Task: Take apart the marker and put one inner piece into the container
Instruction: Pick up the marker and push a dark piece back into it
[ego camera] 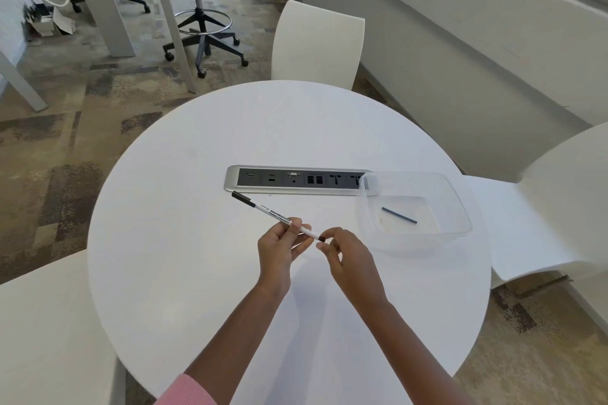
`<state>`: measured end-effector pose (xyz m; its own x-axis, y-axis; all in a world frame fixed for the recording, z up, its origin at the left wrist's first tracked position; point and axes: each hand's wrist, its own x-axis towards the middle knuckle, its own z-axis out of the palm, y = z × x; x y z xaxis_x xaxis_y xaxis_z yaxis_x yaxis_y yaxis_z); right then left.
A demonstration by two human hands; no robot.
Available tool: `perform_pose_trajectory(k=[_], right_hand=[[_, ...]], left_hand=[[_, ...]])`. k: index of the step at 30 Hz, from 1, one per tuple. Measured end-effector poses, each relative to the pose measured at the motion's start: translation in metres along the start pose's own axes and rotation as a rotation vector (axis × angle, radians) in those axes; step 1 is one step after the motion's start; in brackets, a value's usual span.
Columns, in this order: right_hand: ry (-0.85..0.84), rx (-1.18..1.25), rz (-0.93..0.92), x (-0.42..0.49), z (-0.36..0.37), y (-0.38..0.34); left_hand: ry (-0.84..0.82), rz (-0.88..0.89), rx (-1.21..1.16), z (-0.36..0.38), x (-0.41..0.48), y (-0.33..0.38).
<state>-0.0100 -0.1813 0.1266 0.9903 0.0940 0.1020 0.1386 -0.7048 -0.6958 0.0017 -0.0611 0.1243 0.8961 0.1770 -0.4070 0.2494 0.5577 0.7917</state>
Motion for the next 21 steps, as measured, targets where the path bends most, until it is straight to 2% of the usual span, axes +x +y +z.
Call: perform_pose_trajectory(k=[5,8,15,21], right_hand=[[0.02,-0.164,-0.079,0.001,0.006,0.0],[-0.038,-0.111,-0.005,0.002,0.007,0.001],[-0.212,0.367,0.355,0.004,0.001,0.004],[-0.478,0.649,0.57,0.01,-0.007,0.009]], left_hand=[[-0.015,-0.008,0.029,-0.001,-0.002,-0.002],[-0.035,-0.012,0.08,-0.003,-0.001,-0.003],[-0.115,-0.05,0.17,-0.009,0.002,-0.004],[-0.147,-0.113,0.202,-0.016,0.006,-0.006]])
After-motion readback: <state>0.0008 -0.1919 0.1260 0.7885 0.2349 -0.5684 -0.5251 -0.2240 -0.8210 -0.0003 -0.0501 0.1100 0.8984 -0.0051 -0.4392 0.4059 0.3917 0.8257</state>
